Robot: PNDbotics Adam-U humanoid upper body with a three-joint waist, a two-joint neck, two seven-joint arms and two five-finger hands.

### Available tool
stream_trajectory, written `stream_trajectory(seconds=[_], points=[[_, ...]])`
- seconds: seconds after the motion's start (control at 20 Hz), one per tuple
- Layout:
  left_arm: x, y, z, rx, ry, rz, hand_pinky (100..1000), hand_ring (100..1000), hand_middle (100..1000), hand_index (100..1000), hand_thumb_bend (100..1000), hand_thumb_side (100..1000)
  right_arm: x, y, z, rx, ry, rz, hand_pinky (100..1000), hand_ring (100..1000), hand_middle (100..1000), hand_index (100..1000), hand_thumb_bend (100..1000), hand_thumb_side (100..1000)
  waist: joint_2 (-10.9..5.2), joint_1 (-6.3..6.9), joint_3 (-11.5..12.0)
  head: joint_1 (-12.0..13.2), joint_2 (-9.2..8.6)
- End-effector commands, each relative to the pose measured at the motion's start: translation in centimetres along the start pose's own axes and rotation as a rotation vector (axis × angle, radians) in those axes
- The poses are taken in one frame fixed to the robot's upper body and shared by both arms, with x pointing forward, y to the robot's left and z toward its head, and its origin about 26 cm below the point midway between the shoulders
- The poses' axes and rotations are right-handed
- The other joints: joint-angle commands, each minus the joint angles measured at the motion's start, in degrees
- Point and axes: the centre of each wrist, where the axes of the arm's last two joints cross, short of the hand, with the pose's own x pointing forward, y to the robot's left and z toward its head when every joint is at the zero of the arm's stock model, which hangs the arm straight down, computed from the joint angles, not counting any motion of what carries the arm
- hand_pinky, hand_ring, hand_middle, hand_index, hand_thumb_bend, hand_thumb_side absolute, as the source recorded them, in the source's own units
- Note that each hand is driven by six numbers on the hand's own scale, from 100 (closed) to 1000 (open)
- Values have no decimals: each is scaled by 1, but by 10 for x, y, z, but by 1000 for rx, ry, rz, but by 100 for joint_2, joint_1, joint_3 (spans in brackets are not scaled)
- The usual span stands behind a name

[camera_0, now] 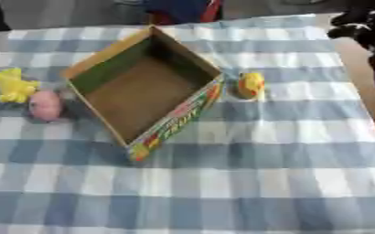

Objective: Pick up objects on the table and place them in the box.

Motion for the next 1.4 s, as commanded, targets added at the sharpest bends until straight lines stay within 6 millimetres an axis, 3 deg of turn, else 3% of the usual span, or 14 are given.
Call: stream_trajectory(seconds=[0.05, 0.65, 1.05, 1.4], points=[[7, 3, -9, -5, -44, -5, 413, 565, 525, 819, 384, 748, 12, -5, -9, 31, -34, 60, 635, 664, 566, 779, 100, 1000, -109, -10, 15, 9, -19], [7, 1, -9, -23, -50, 3, 413, 564, 525, 819, 386, 749, 21, -11, -57, 236, -53, 497, 660, 728, 640, 819, 100, 982, -72, -15, 87, -65, 27], [8, 1, -9, -33, -51, 5, 414, 564, 526, 819, 386, 749, 13, -13, -90, 406, -60, 841, 668, 755, 713, 856, 100, 914, -105, -32, 133, -173, 3], [8, 1, -10, -45, -54, 3, 414, 564, 526, 819, 383, 746, 1, -26, -112, 537, -16, 1084, 657, 759, 743, 875, 100, 846, -152, -63, 156, -210, 38]])
